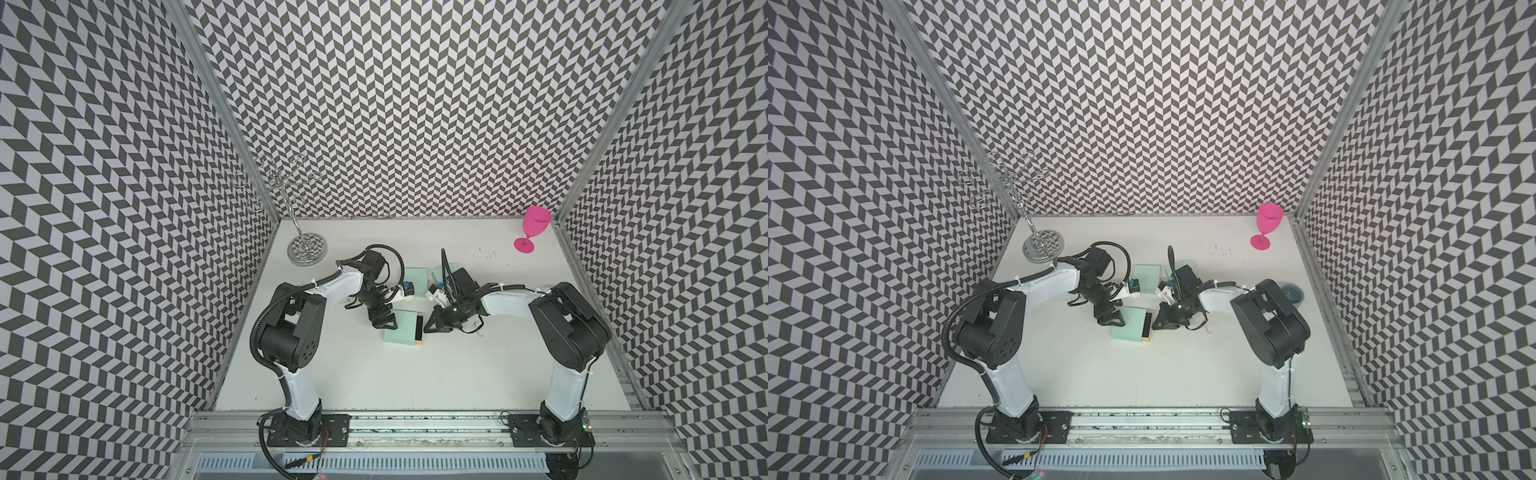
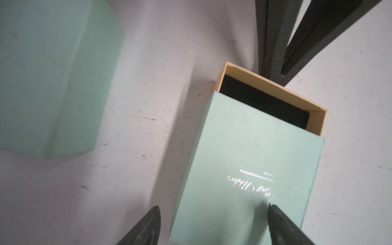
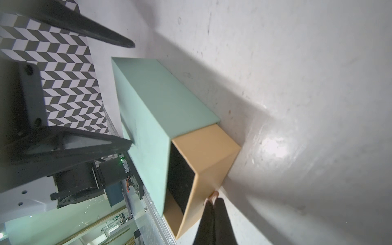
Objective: Place the earrings into the drawer-style jewelry box
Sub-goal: Open the drawer in the jewelry box.
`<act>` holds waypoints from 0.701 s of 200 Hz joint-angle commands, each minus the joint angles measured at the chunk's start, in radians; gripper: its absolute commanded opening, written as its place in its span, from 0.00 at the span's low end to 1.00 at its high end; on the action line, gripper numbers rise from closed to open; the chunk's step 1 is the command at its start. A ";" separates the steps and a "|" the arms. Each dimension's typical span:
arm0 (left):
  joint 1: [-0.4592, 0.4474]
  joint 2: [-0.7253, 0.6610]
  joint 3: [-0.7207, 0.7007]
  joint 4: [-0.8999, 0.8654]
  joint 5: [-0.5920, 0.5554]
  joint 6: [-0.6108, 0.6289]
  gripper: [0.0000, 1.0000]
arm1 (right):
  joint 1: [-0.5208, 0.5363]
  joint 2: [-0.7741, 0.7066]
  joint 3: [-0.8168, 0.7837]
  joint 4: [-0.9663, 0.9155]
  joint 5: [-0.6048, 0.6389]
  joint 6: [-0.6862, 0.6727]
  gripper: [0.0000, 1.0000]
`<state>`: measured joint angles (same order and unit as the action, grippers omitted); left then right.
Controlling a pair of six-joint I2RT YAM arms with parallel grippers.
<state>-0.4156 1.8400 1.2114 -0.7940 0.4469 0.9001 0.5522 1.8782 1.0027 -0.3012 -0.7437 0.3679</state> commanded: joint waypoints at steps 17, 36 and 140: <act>0.000 0.040 -0.007 -0.013 -0.039 0.031 0.80 | -0.022 -0.071 -0.046 0.027 0.032 -0.007 0.00; 0.001 0.039 -0.007 -0.014 -0.040 0.033 0.80 | -0.035 -0.089 -0.061 0.018 0.038 -0.011 0.00; 0.000 0.044 -0.004 -0.017 -0.039 0.037 0.80 | -0.063 -0.127 -0.101 -0.033 0.076 -0.045 0.00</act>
<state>-0.4133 1.8427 1.2125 -0.7952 0.4511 0.9039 0.5030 1.7828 0.9150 -0.3149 -0.7025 0.3511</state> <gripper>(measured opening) 0.797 0.047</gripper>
